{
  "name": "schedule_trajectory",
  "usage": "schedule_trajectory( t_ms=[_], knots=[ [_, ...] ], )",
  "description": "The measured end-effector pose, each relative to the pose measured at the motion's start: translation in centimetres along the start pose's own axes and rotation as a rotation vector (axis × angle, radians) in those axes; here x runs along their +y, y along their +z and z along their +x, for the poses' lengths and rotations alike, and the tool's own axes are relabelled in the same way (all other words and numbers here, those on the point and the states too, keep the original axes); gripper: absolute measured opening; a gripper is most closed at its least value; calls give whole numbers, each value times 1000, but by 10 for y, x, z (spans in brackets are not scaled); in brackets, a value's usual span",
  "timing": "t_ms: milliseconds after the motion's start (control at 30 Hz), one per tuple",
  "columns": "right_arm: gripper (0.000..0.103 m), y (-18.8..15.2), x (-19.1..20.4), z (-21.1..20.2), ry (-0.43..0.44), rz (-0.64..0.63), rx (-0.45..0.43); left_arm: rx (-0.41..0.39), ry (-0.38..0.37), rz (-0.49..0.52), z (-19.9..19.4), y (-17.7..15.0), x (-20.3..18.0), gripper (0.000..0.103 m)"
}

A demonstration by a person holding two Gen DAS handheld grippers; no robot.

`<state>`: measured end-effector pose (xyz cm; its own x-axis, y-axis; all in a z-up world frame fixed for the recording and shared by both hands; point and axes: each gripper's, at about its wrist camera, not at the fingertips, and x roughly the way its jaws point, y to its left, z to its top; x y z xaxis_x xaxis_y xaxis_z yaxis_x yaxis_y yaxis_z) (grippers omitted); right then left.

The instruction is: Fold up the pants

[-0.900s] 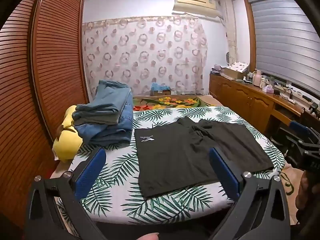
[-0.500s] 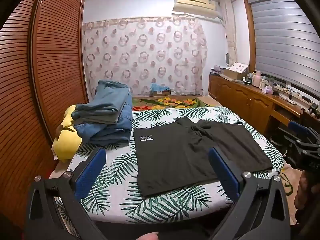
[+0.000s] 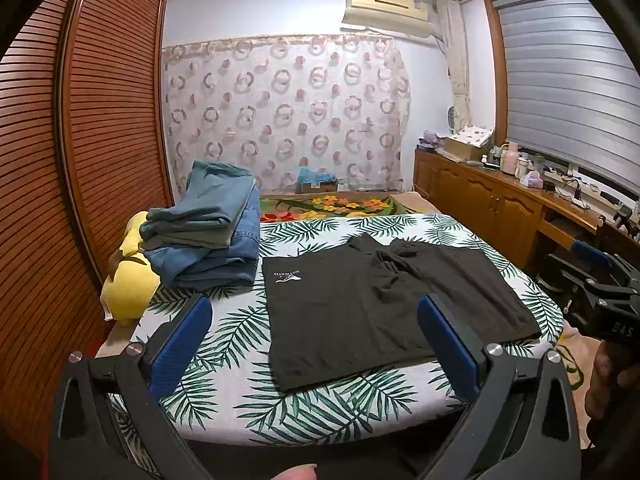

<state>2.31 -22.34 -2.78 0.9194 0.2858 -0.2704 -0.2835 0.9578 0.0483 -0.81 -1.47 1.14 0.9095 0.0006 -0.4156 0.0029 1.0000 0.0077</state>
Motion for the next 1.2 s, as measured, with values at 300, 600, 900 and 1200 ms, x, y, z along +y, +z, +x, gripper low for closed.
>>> schedule_trajectory(
  t_ms=[300,600,900,1200],
  knots=[
    [103,1,1,-1,-3,-1,1,-2,-2,0,1,-1,1,103],
    [103,1,1,-1,-5,-3,-2,-4,-1,-1,1,-2,1,103],
    [103,0,1,-2,-5,-4,-4,-5,-2,0,1,-2,2,103],
    [103,-1,2,-2,-5,-6,-4,-5,-3,-1,1,-2,2,103]
  ],
)
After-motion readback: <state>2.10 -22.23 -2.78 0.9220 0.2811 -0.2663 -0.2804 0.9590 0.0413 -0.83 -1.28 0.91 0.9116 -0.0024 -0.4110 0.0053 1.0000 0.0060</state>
